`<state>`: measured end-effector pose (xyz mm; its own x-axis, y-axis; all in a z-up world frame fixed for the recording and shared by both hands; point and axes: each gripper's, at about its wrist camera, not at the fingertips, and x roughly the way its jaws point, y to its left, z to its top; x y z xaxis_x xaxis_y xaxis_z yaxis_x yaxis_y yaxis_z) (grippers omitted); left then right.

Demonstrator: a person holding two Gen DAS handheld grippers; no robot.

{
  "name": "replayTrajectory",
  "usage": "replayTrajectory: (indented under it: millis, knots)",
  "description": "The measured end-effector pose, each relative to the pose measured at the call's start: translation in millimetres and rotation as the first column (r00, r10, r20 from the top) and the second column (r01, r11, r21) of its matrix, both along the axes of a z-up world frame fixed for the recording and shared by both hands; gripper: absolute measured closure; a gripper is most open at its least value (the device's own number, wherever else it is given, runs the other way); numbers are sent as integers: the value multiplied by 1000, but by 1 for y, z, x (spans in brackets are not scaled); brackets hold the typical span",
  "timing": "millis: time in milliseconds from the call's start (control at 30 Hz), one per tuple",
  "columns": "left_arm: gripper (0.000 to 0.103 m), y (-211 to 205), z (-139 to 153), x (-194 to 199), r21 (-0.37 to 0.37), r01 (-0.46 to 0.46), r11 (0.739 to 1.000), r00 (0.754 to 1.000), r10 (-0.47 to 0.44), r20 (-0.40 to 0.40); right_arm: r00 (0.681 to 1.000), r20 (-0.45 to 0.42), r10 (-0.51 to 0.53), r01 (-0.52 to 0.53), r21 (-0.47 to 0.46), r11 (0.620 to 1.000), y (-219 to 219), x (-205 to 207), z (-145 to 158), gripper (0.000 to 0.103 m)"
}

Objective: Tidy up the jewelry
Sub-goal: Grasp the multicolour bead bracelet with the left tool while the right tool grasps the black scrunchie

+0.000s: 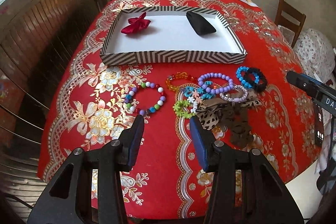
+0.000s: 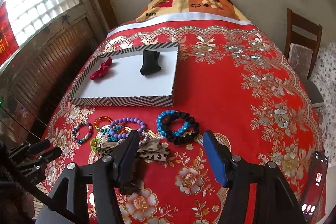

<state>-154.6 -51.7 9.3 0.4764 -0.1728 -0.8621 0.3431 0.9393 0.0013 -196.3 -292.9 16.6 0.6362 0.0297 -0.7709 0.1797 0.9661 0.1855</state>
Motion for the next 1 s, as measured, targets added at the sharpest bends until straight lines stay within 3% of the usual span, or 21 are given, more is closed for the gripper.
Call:
replayTrajectory:
  millis: [500, 800, 1000]
  knots:
    - [58, -5, 2, 5, -3, 1, 1000, 1000, -1, 12, 1000, -6, -1, 1, -1, 1000, -8, 6, -6, 42]
    - [59, 33, 16, 52, -146, -61, 987, 998, 61, -2, 1000, -29, -3, 3, -2, 1000, -23, 15, -16, 42]
    - [58, 51, 1, 78, -163, -56, 985, 998, 48, -50, 998, -54, 32, -32, -8, 999, -29, 29, -28, 42]
